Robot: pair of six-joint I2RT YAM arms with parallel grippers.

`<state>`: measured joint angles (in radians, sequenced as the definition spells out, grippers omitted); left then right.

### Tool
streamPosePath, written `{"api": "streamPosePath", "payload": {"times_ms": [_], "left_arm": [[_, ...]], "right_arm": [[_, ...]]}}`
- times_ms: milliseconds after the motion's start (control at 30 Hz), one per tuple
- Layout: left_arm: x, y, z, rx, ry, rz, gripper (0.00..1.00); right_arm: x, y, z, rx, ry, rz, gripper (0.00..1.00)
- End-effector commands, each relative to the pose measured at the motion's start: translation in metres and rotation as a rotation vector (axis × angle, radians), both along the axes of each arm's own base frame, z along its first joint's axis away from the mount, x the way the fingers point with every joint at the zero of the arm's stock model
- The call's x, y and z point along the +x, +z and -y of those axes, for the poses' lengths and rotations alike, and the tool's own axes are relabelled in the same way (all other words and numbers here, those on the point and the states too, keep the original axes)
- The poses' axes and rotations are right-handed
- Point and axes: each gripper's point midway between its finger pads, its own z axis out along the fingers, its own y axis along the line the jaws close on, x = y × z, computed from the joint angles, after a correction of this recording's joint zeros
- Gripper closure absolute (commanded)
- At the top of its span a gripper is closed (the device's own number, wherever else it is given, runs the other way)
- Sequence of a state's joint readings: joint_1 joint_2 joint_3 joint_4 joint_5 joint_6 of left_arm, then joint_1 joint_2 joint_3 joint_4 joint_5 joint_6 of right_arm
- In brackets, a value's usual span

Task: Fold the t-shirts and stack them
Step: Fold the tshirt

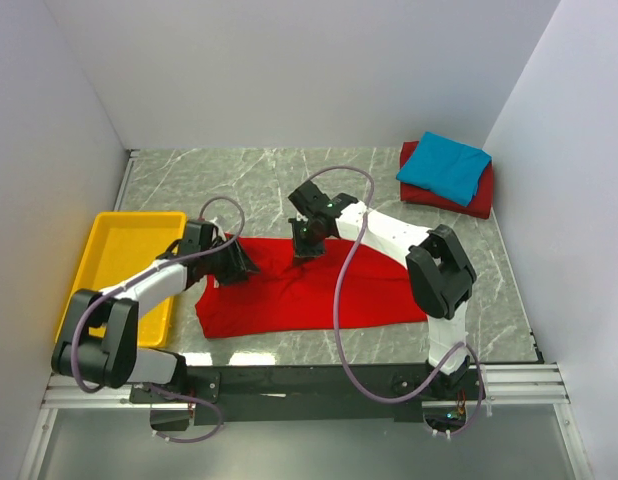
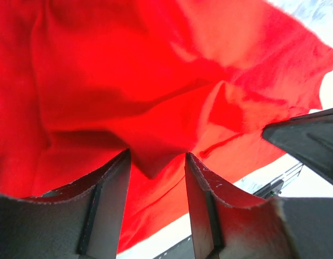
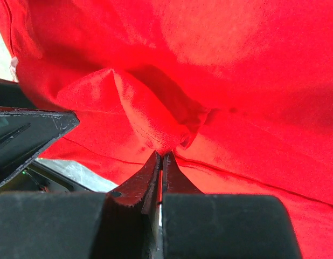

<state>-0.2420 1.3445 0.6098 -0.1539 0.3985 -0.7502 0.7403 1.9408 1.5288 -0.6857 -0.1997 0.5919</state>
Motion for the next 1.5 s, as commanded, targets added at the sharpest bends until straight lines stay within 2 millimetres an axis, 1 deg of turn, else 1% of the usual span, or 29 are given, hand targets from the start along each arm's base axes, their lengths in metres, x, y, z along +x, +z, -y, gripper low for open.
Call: {"api": "streamPosePath", "payload": {"times_ms": [0,200,267,367,467,533,567,633,667,733,767,833,867,900,933,1000,1067,1100,1167,1200,1233,1367,1467], "left_arm": [[0.022,0.019,0.011,-0.032,-0.045,0.087,0.5],[0.029,0.013,0.016,-0.041,-0.051,0.069,0.51],[0.028,0.012,0.017,-0.049,-0.054,0.062,0.52],[0.022,0.007,0.015,-0.042,-0.056,0.054,0.52],[0.011,0.0,0.013,-0.039,-0.064,0.038,0.52],[0.009,-0.001,0.012,-0.04,-0.064,0.039,0.52],[0.007,-0.003,0.012,-0.037,-0.063,0.032,0.54],[0.007,-0.003,0.012,-0.041,-0.063,0.033,0.61],[0.006,-0.003,0.012,-0.045,-0.061,0.03,0.68],[0.006,-0.002,0.012,-0.046,-0.06,0.031,0.75],[0.006,-0.001,0.012,-0.044,-0.062,0.031,0.83],[0.006,0.003,0.011,-0.039,-0.062,0.03,0.91],[0.004,0.004,0.011,-0.032,-0.064,0.015,0.97],[0.003,0.006,0.01,-0.027,-0.062,0.014,0.99],[0.003,0.011,0.009,-0.027,-0.06,0.022,0.99],[-0.003,0.014,0.007,-0.017,-0.052,-0.008,0.99],[-0.007,0.022,0.005,-0.019,-0.041,-0.014,0.99],[-0.015,0.021,0.003,-0.015,-0.036,-0.047,0.99],[-0.02,0.03,0.003,-0.026,-0.022,-0.046,0.99],[-0.027,0.028,0.001,-0.024,-0.019,-0.074,0.99],[-0.03,0.03,0.001,-0.028,-0.016,-0.079,0.99],[-0.054,0.021,-0.002,-0.029,-0.009,-0.176,0.99],[-0.066,0.018,-0.005,-0.025,0.003,-0.21,0.99]], "right_arm": [[0.014,0.008,-0.002,0.013,-0.001,0.02,1.0],[0.019,0.007,0.001,0.012,-0.01,0.014,1.0],[0.021,0.007,0.001,0.012,-0.012,0.016,1.0],[0.023,0.008,0.001,0.014,-0.014,0.014,1.0],[0.024,0.008,0.001,0.015,-0.015,0.014,1.0],[0.025,0.009,0.001,0.019,-0.014,0.015,1.0],[0.024,0.008,0.001,0.019,-0.014,0.012,1.0],[0.024,0.009,-0.001,0.024,-0.011,0.012,1.0],[0.023,0.008,0.0,0.023,-0.011,0.009,1.0],[0.021,0.008,0.001,0.021,-0.01,0.006,1.0],[0.021,0.008,0.002,0.021,-0.011,0.006,1.0],[0.017,0.007,0.005,0.015,-0.008,0.003,1.0],[0.016,0.011,0.006,0.022,-0.007,0.009,1.0],[0.014,0.011,0.007,0.022,-0.005,0.009,1.0],[0.01,0.008,0.009,0.017,0.0,-0.003,1.0],[0.004,0.011,0.011,0.023,0.004,-0.007,1.0],[-0.003,0.011,0.015,0.02,0.007,-0.011,1.0],[-0.007,0.009,0.016,0.019,0.014,-0.018,1.0],[-0.016,0.01,0.018,0.015,0.023,-0.027,1.0],[-0.021,0.009,0.018,0.012,0.032,-0.027,1.0],[-0.026,0.011,0.018,0.012,0.042,-0.022,1.0],[-0.041,0.011,0.018,-0.008,0.064,-0.028,1.0],[-0.054,0.01,0.017,-0.018,0.089,-0.038,1.0]]}}
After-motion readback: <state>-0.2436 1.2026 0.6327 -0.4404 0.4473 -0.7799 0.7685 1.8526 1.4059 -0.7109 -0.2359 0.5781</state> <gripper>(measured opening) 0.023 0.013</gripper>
